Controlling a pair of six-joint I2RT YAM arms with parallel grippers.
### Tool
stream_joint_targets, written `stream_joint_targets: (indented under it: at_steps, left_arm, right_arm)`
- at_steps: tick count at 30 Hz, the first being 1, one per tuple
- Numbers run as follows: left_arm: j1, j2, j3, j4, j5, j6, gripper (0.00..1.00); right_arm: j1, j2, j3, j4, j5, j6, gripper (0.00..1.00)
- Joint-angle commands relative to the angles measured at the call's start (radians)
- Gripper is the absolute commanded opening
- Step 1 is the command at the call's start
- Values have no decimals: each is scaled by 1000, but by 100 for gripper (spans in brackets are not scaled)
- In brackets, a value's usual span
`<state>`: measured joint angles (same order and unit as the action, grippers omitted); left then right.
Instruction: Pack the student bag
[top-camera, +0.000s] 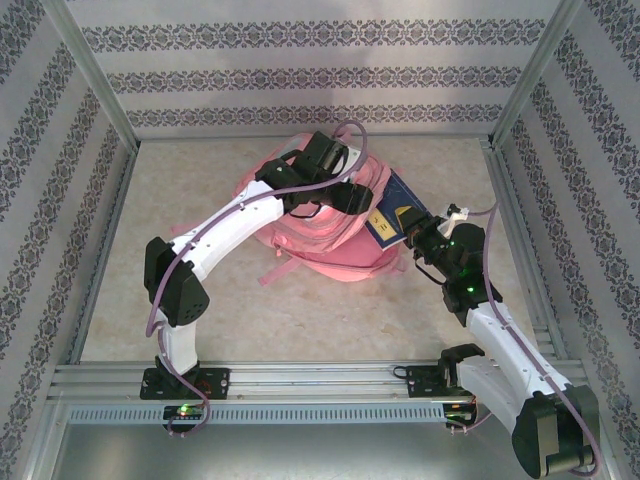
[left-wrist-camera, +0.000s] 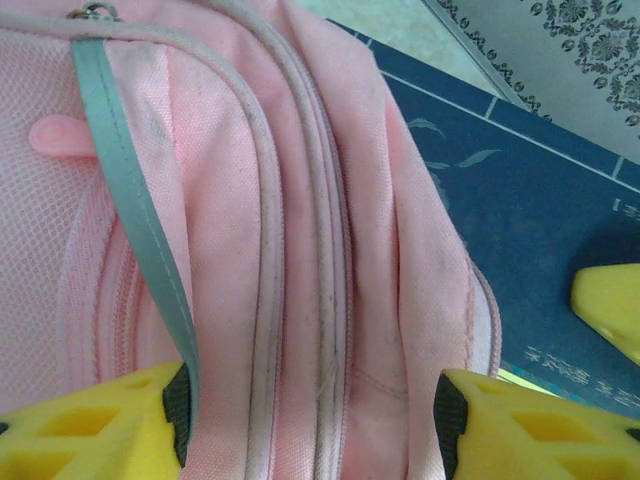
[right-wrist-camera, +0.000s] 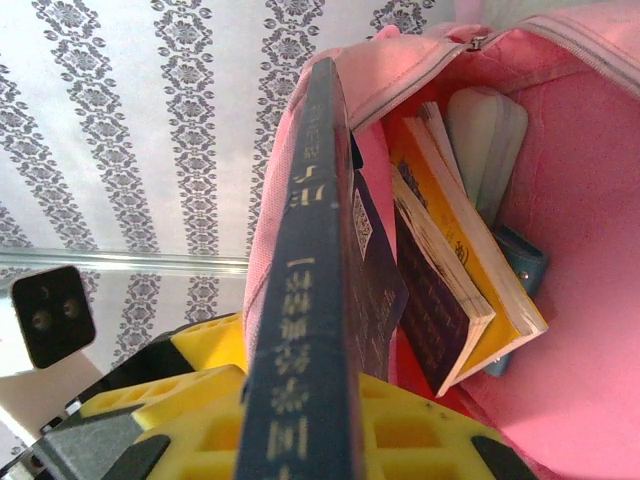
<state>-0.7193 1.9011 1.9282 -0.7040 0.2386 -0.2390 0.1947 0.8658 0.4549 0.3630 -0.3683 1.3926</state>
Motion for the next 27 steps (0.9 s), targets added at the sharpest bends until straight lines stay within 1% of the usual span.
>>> stream_joint_targets:
  at_steps: [1, 6, 8, 13, 19, 21, 23, 25, 27]
  left_arm:
    - [-73, -25, 72, -45, 19, 63, 64]
    - [-92, -37, 93, -95, -170, 105, 66]
    - [-92, -40, 103, -106, -200, 127, 68]
    - [-103, -41, 90, -87, -113, 135, 69]
    - [-123, -2, 75, -78, -75, 132, 70]
    - [-123, 12, 74, -80, -83, 126, 68]
    - [-123, 23, 71, -83, -102, 124, 63]
    - [-122, 34, 69, -89, -129, 124, 56]
    - [-123, 43, 71, -87, -133, 125, 48]
  right_arm:
    - [26, -15, 43, 111, -50, -3, 0]
    - [25, -25, 32, 105, -47, 0, 0]
    - [25, -28, 27, 106, -46, 3, 0]
    - [27, -25, 24, 109, -44, 6, 0]
    - [33, -19, 33, 111, -49, 2, 0]
    - [34, -20, 33, 110, -50, 1, 0]
    - [33, -20, 35, 109, -52, -1, 0]
    - [33, -25, 35, 109, -54, -4, 0]
    - [33, -29, 35, 108, -55, -6, 0]
